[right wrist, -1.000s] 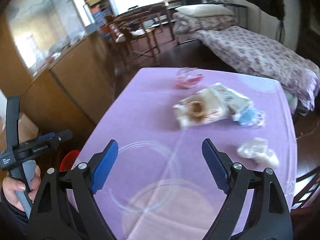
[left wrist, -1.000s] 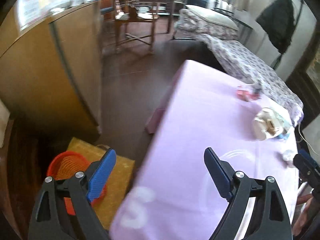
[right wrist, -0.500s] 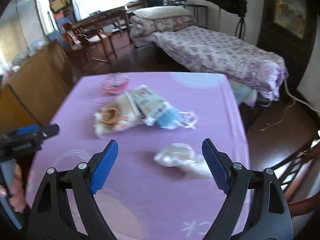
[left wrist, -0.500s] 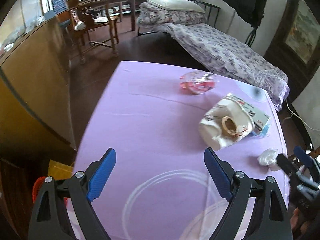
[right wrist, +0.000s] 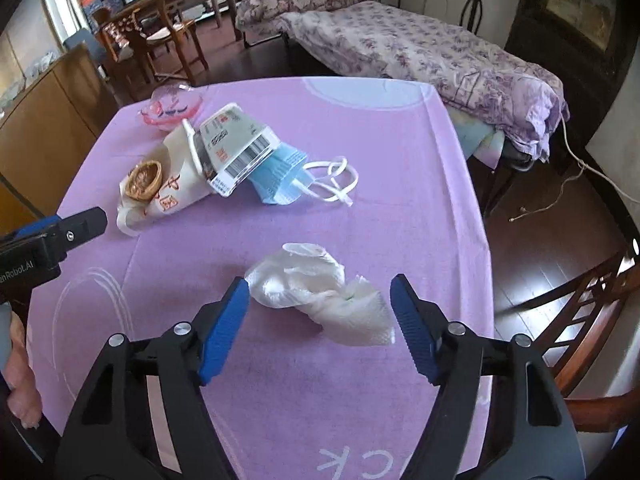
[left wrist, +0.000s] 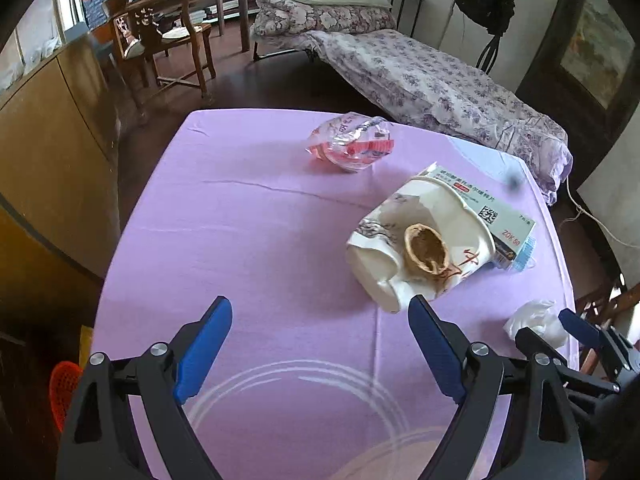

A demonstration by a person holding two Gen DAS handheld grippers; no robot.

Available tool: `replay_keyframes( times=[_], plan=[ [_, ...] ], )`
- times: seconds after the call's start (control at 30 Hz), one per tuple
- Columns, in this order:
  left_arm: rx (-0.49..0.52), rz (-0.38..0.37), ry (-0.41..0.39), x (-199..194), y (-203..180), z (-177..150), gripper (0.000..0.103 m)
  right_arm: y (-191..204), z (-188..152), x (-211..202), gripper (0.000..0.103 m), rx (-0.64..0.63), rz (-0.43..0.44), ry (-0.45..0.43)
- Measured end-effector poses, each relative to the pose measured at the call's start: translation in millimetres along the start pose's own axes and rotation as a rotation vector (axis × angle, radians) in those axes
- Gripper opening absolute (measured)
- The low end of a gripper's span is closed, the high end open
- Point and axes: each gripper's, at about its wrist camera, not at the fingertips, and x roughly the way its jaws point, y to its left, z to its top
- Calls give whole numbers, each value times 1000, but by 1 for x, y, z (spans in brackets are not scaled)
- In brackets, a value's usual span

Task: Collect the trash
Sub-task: 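Grasp the white tissue with the right tool while the left tool grasps the walnut shell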

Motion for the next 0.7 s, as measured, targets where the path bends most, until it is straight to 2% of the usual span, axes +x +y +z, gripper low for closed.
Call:
replay_keyframes(
  times=[0.1, 0.13, 0.17, 0.23, 0.27, 0.37, 0.43, 0.6, 0.7],
  plan=[
    [-13, -15, -6, -4, 8, -1, 89, 3, 0, 5, 63, -9, -11, 5],
    [-18, -25, -3, -4, 10, 0, 89, 5, 0, 6, 57, -9, -14, 8],
    [-19, -29, -2, -4, 11, 0, 89, 7, 0, 7, 45, -10, -17, 13],
    [-15, -24, -4, -3, 12, 0, 89, 8, -2, 7, 32, 7, 14, 20],
    [-12, -17, -6, -2, 13, 1, 89, 9, -1, 5, 29, 15, 27, 21],
    [-20, -3, -4, 1, 14, 2, 89, 13, -4, -6, 27, 45, 149, 21],
    [-39, -20, -3, 0, 17, 3, 89, 20, -6, -16, 27, 37, 225, 6],
    [-50, -53, -22, -3, 17, 8, 89, 30, -9, -23, 28, 7, 231, -16],
    [-60, -108, -13, -6, 15, 11, 89, 26, -8, -21, 28, 23, 214, -7]
  ],
)
